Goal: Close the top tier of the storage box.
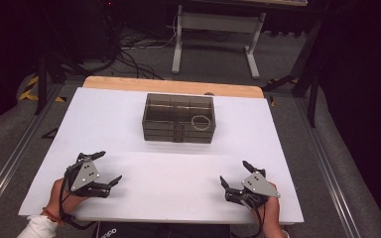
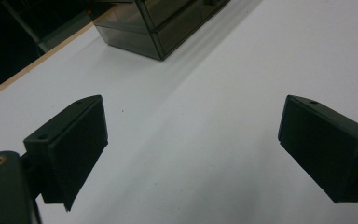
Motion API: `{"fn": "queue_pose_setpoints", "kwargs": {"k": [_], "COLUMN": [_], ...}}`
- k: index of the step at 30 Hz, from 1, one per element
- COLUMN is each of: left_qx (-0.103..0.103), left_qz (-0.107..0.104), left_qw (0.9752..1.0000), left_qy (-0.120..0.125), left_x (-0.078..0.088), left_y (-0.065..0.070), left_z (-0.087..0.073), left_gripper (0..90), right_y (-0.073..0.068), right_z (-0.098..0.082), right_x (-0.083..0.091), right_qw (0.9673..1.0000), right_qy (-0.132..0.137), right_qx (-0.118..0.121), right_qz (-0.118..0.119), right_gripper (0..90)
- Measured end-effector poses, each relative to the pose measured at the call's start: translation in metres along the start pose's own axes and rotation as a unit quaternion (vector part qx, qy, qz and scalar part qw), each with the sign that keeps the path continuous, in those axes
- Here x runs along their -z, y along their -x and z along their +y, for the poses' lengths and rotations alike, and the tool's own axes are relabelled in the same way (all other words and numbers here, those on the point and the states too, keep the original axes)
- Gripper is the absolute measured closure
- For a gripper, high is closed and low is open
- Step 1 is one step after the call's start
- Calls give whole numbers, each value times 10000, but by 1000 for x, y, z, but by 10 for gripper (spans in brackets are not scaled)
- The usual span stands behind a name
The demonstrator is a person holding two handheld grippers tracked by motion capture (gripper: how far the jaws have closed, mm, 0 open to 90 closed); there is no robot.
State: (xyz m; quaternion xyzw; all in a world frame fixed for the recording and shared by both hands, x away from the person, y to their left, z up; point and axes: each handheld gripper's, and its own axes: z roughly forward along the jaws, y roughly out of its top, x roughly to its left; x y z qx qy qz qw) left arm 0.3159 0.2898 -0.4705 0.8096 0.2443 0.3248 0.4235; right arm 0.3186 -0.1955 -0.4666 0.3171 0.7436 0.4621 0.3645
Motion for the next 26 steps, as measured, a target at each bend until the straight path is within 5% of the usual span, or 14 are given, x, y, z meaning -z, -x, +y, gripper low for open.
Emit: {"fn": "queue_pose_setpoints", "kwargs": {"k": [26], "left_qx": [44], "left_qz": [6], "left_qw": [10000], "left_qy": [8], "left_x": [-2], "left_y": [-3], "left_z": [0], "left_gripper": [90], "right_y": [1], "right_z": [-1], "right_x": [-1], "right_qw": [10000], "right_qy": [-54], "right_qx": [-15], "right_qz": [-55], "right_gripper": [115]}}
